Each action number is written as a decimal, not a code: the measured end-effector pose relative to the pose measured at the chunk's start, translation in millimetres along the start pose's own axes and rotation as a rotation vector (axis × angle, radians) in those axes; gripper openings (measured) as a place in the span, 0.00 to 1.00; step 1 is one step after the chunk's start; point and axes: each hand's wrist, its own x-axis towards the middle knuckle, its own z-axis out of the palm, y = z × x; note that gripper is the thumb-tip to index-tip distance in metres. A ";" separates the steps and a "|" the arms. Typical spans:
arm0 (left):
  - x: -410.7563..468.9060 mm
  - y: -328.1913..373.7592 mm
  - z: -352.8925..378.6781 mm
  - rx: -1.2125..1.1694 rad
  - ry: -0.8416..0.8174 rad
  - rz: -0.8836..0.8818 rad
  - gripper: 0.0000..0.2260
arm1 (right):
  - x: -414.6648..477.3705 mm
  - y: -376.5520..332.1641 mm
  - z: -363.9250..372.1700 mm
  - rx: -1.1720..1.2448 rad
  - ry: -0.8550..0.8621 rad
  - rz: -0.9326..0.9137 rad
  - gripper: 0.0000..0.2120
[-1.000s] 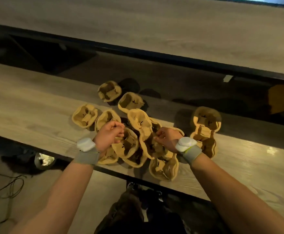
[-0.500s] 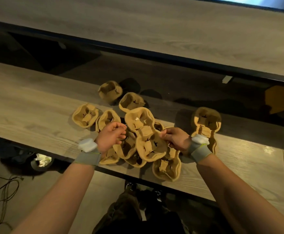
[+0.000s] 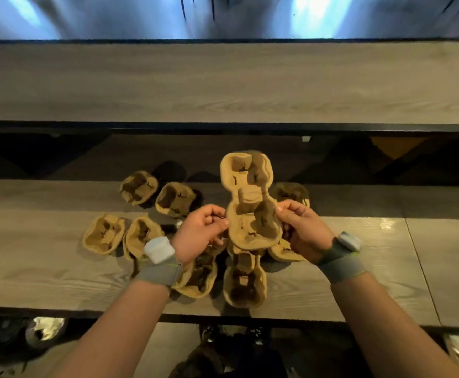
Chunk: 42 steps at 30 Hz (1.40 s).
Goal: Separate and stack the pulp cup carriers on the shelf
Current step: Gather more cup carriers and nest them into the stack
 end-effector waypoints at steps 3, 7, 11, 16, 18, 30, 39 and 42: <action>16.9 3.4 20.3 -0.008 -0.046 0.030 0.05 | -13.3 -4.6 -22.5 -0.072 0.083 -0.036 0.05; 41.2 -0.4 53.9 0.000 -0.093 0.020 0.05 | -20.8 1.5 -57.2 -0.200 0.255 -0.078 0.07; 56.7 -16.1 79.0 0.050 -0.110 -0.037 0.05 | -16.6 18.7 -81.5 -0.418 0.415 -0.088 0.07; 72.1 -35.7 98.6 0.130 -0.097 -0.134 0.07 | -1.6 43.8 -101.2 -0.504 0.520 -0.059 0.05; 76.6 -41.9 101.8 0.148 -0.082 -0.188 0.08 | 5.5 51.7 -108.6 -0.529 0.534 -0.051 0.04; 78.4 -52.7 88.1 0.306 -0.082 -0.199 0.04 | 21.1 58.4 -118.4 -0.708 0.524 -0.054 0.08; 24.8 -49.1 25.0 0.061 -0.052 -0.335 0.11 | -31.9 81.7 -87.3 -0.595 0.297 0.124 0.15; -4.1 -66.6 15.9 -0.042 -0.056 -0.437 0.17 | -40.2 106.5 -71.2 -0.589 0.219 0.259 0.17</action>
